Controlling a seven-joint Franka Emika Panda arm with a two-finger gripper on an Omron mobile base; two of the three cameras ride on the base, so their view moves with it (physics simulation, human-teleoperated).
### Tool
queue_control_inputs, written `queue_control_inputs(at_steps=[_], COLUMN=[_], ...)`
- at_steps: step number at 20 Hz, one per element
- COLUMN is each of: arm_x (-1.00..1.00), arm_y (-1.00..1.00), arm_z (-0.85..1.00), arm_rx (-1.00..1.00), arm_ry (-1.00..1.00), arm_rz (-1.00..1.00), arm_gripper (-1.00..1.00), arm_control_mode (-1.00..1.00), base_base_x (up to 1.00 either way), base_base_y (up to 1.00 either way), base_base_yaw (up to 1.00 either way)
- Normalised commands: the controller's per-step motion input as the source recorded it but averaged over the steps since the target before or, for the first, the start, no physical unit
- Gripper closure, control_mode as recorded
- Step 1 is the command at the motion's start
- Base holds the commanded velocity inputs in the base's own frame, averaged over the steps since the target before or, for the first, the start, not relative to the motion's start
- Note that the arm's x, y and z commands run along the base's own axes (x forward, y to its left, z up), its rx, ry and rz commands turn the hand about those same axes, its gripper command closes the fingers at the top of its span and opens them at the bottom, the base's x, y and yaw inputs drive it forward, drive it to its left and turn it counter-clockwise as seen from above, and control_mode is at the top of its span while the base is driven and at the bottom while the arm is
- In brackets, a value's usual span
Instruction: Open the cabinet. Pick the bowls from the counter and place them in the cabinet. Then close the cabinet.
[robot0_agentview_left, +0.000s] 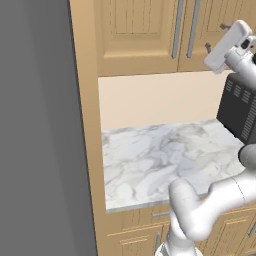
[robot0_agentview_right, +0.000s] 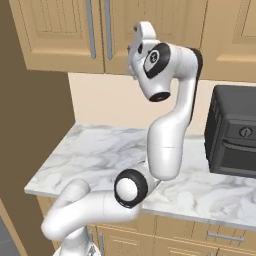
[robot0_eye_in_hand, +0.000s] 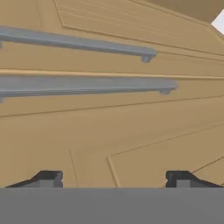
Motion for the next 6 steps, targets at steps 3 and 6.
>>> queue_control_inputs(at_steps=[3,6], arm_x=[1.0,1.0], arm_y=[0.03,0.08], arm_z=[-0.08,-0.04], arm_rx=[-0.04,-0.05], arm_ry=[0.03,0.0], arm_rz=[-0.37,-0.4], arm_gripper=[-1.0,-1.0], arm_control_mode=[-1.0,-1.0], base_base_x=[0.0,0.0], base_base_y=[0.0,0.0], base_base_yaw=[0.0,0.0])
